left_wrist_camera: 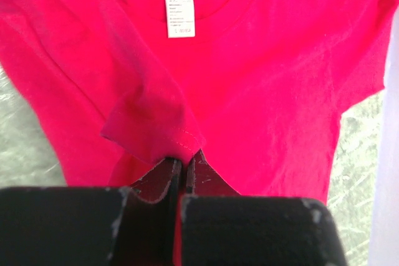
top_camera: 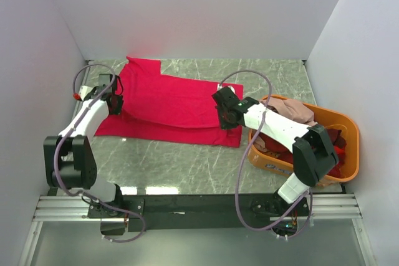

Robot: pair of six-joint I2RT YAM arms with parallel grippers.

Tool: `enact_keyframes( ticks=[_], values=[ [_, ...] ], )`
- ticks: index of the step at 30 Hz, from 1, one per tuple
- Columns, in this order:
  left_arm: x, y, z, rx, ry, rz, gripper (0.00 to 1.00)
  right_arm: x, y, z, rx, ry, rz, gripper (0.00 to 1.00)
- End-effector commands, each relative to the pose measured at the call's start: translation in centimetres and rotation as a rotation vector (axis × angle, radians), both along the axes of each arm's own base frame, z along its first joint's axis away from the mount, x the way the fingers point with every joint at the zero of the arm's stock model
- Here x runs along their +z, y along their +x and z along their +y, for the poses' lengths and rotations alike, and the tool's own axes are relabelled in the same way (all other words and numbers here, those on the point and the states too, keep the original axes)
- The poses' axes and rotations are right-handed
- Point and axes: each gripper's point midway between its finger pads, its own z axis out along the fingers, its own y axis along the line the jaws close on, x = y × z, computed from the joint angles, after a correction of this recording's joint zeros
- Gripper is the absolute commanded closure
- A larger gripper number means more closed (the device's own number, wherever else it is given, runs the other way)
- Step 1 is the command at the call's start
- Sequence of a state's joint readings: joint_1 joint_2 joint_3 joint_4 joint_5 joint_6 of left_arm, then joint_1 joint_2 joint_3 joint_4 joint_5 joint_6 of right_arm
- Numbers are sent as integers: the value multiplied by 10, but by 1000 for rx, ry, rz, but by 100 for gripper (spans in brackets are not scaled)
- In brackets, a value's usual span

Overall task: Fold and stack the t-shirts
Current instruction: Fold the tshirt

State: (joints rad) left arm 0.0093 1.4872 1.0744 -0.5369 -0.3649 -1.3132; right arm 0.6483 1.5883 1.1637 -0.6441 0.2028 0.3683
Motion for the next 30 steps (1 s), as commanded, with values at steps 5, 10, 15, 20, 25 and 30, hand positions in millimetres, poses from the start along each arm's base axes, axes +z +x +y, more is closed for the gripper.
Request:
enact_keyframes(
  ticks=[5,10,15,20,25,30],
  values=[
    [13,47,2,-56,58,-55,99,13,37,-11,-117,-73,-70,100],
    [-6,66,3,-86,75,28,99,10,48,-8,-132,-78,-61,100],
    [-18,79,2,-109,82,52,94,3,59,-9,-151,-94,-51,100],
    [-3,101,3,-149,116,7,50,7,82,-21,-197,-179,-96,92],
    [21,115,4,-219,166,21,3,26,96,-25,-231,-202,-148,39],
    [36,103,-6,-290,159,-13,1,39,82,3,-114,-29,-137,24]
  ],
)
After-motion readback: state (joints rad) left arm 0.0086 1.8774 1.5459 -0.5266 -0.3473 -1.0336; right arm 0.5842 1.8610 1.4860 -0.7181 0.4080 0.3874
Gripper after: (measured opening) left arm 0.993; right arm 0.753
